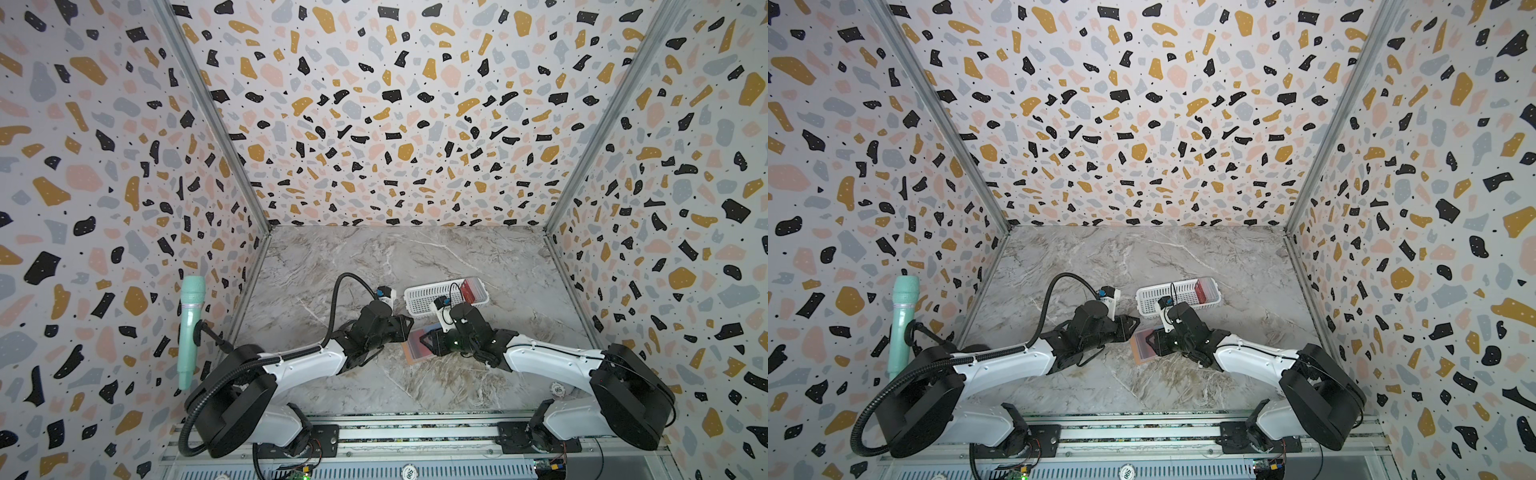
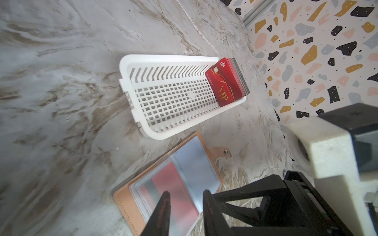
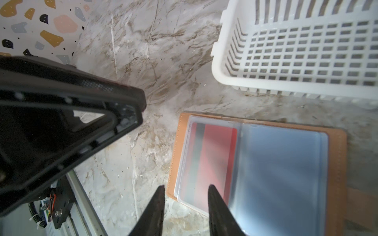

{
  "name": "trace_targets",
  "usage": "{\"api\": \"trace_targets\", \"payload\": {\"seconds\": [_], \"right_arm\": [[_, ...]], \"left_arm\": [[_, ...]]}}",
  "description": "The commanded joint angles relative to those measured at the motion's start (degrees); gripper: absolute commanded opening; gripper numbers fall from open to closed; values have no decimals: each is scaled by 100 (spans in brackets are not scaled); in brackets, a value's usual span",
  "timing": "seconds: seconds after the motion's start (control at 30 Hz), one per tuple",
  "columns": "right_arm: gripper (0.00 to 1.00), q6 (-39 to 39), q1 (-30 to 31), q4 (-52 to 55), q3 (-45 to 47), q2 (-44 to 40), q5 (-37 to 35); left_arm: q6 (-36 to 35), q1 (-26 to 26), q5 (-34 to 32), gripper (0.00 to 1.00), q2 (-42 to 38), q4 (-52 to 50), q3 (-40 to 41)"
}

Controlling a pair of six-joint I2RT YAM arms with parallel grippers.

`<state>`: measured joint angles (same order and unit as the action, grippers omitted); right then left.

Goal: Insert credit cards into a card holder
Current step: Flip over the card slot in the card holder, then move the storage box to the center of the table.

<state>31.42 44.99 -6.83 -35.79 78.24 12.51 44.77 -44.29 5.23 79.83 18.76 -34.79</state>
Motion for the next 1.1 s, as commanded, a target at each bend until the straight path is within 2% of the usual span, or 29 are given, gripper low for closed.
{"api": "trace_targets", "payload": {"seconds": [0.0,0.17,0.33,0.53,0.6,0.77,1.07], "right_arm": [[37,-333,-189,570,-310,-236,-360],[41,-802,-804,1207,-630,-434,-628],[48,-1227,-1621,1649,-1073,-421,-605],[62,-1729,-2543,1841,-1620,-18,-537],[71,-1892,-2786,1852,-1823,219,-452],[87,-2170,-3196,1974,-2338,989,-309],[99,-2422,-3550,1881,-2774,2053,107]], "left_arm": [[38,38,330,30,184,620,25],[36,26,325,34,316,852,-39],[-30,26,411,34,602,971,-314],[-70,2,540,34,968,1022,-654],[-113,-20,564,34,1062,937,-786],[-134,-105,542,33,1157,857,-875],[-141,-140,513,33,1014,815,-707]]}}
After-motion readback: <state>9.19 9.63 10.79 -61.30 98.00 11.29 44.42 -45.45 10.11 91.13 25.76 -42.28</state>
